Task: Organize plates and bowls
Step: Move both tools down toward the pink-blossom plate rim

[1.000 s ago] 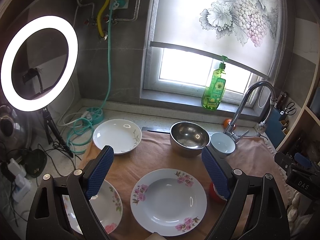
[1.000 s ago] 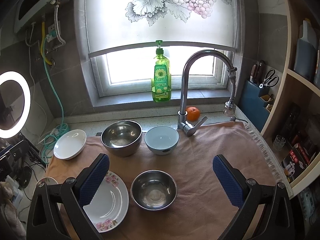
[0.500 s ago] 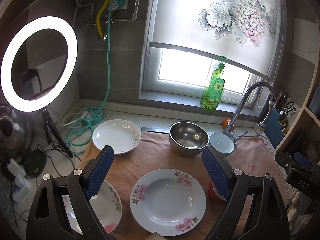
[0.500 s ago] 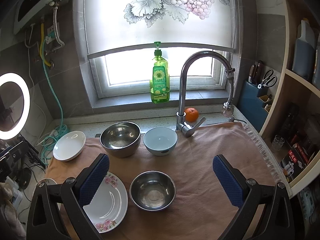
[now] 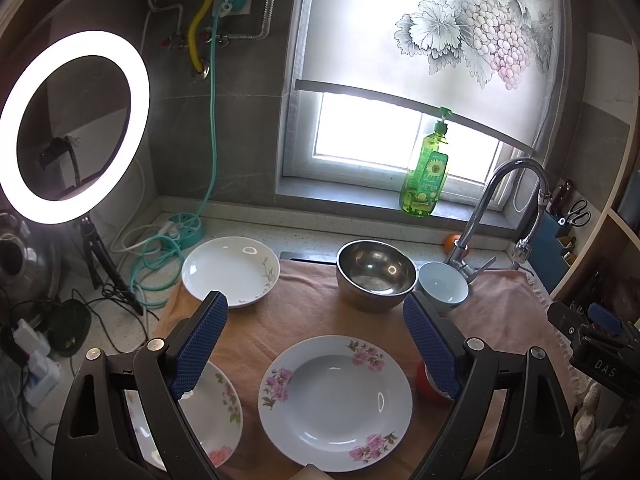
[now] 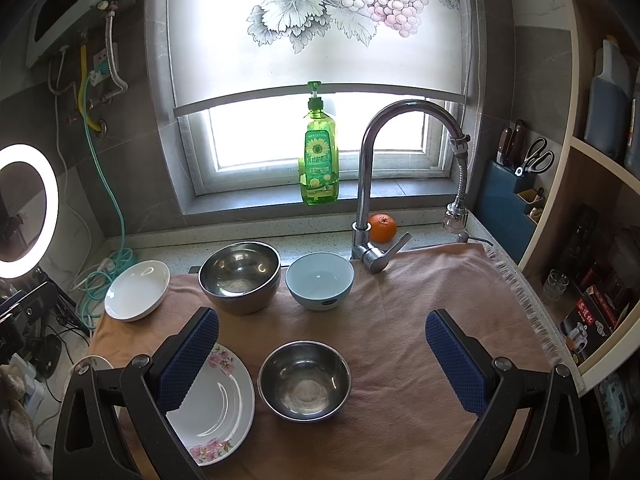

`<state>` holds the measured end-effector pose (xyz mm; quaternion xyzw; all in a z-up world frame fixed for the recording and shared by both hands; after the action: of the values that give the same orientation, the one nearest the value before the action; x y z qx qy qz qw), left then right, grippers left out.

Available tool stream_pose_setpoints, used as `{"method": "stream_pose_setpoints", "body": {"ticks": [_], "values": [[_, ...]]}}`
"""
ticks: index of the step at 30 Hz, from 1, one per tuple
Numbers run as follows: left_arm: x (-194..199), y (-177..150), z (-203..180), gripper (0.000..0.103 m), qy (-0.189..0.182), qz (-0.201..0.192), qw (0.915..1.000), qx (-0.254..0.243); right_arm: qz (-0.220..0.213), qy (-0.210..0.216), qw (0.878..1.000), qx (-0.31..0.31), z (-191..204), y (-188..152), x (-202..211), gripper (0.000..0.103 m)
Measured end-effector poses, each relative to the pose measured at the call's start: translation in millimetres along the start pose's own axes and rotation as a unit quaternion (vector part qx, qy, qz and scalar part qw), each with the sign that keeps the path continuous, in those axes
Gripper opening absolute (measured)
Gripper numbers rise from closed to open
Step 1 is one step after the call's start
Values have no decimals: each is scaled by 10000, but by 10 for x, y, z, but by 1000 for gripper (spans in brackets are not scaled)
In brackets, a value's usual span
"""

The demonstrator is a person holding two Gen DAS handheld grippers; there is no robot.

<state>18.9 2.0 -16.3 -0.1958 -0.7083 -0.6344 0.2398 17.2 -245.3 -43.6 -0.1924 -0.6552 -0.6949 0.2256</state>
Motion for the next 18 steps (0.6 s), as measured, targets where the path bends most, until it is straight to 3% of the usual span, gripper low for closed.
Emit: {"method": "stream_pose_setpoints", "body": {"ticks": [18], "values": [[-378,-109,359,89,70,640,9975,300,597,508,9966,-255,-40,-241,-337,102]]}}
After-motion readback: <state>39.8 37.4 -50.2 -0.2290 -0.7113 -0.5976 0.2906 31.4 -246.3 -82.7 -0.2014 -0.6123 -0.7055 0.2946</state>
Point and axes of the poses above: each gripper's, at about its wrist camera, not at the fingertips, and x roughly against the way its jaws point, z to its left, y to its top, the point moved 2 cm from there along -x, roughly the way its jaws point, and after that the axes turned 5 degrees about y, right-handed, at the moved point
